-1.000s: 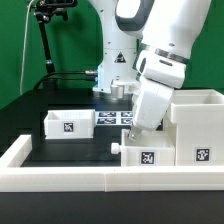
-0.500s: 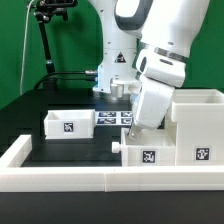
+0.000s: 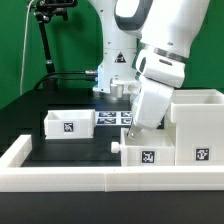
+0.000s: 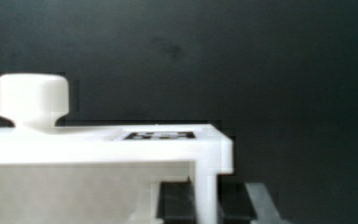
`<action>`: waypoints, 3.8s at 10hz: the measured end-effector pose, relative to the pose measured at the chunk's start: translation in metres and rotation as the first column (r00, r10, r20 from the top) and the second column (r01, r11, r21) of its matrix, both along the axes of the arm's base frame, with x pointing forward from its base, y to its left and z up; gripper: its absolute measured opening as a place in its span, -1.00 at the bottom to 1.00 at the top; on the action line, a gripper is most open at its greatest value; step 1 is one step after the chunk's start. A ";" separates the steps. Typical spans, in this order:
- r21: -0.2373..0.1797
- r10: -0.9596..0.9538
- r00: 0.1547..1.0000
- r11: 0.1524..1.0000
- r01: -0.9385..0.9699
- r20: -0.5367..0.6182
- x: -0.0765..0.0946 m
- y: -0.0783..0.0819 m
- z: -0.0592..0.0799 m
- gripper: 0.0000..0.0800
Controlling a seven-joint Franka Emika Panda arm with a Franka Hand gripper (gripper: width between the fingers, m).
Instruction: Assemble drawer
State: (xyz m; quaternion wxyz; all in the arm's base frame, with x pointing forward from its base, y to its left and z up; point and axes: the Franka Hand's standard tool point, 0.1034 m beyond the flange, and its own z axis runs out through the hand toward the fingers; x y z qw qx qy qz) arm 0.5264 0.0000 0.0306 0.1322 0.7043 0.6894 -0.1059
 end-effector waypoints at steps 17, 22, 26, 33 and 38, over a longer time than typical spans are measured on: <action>-0.042 -0.031 0.999 0.999 0.030 -0.044 -0.005 0.002 0.009 -0.88; -0.051 -0.025 0.998 0.998 0.022 -0.059 -0.005 -0.001 0.009 -0.88; -0.052 -0.025 0.998 0.998 0.022 -0.059 -0.006 -0.002 0.008 -0.59; -0.054 -0.006 0.998 0.999 0.003 -0.061 -0.004 -0.003 0.037 0.62; 0.121 0.034 0.998 0.992 -0.027 -0.060 0.005 -0.041 0.055 0.62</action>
Offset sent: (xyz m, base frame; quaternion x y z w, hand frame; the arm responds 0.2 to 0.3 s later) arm -0.0079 0.0276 0.0074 0.0059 0.0189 0.0007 0.9998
